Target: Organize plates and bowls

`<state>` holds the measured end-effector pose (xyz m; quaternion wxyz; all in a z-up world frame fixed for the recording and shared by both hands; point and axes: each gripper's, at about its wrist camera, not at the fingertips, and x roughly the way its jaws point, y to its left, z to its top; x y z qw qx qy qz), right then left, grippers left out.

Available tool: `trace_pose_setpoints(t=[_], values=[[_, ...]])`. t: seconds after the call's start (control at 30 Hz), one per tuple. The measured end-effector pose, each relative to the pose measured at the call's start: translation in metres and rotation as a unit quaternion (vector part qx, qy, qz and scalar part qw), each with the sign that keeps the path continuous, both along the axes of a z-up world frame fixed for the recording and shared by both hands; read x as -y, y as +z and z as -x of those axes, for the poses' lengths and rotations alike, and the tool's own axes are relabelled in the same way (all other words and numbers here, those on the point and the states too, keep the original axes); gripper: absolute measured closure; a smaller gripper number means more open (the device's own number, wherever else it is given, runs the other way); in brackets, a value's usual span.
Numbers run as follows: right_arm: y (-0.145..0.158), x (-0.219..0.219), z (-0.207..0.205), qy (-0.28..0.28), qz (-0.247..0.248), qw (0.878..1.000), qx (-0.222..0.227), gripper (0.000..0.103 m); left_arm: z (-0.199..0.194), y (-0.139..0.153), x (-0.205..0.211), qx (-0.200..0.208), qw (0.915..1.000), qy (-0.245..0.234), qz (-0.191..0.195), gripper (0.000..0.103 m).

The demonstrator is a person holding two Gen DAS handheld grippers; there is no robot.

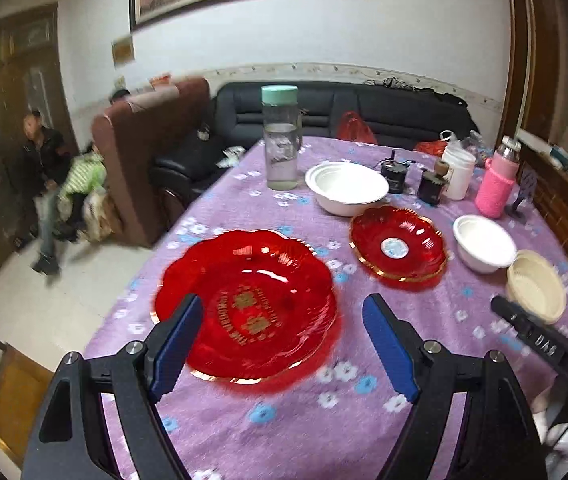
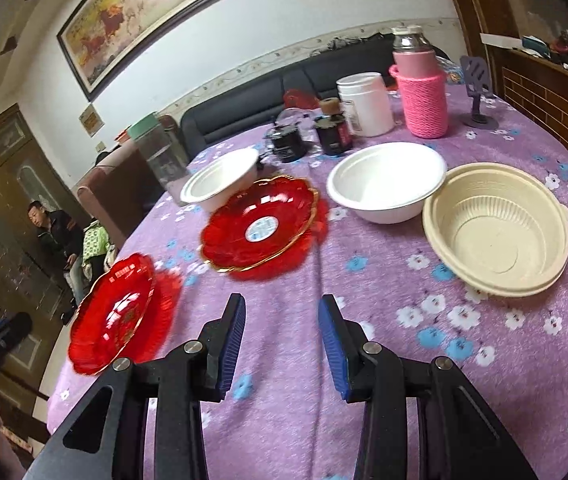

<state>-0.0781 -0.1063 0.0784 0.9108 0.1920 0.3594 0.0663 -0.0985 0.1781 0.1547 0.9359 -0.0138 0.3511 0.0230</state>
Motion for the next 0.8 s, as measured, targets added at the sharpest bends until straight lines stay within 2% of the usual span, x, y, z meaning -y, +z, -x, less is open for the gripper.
trace_pose_setpoints(t=[0.07,0.17,0.33,0.43,0.5,0.7,0.8], values=[[-0.004,0.006,-0.011,0.001,-0.012,1.000,-0.009,0.062,-0.020,0.000,-0.006,-0.019,0.9989,-0.012,0.042,0.022],[-0.011,0.011,-0.026,0.003,-0.031,0.999,-0.025,0.062,-0.051,-0.002,-0.011,-0.043,0.9959,-0.019,0.077,0.022],[-0.016,0.010,-0.047,0.013,-0.051,0.998,-0.039,0.062,-0.095,-0.011,-0.006,-0.069,0.9924,-0.023,0.100,0.022],[-0.022,0.006,-0.064,0.015,-0.056,0.997,-0.046,0.062,-0.130,-0.031,0.011,-0.105,0.9853,-0.043,0.128,0.022],[-0.028,0.003,-0.078,0.014,-0.061,0.996,-0.055,0.062,-0.154,-0.044,0.022,-0.128,0.9815,-0.052,0.133,0.022],[-0.048,-0.006,-0.111,0.001,-0.083,0.993,-0.081,0.061,-0.218,-0.081,0.034,-0.177,0.9734,-0.034,0.141,0.022],[-0.057,-0.009,-0.125,-0.008,-0.082,0.993,-0.089,0.061,-0.237,-0.095,0.042,-0.189,0.9738,-0.029,0.123,0.022]])
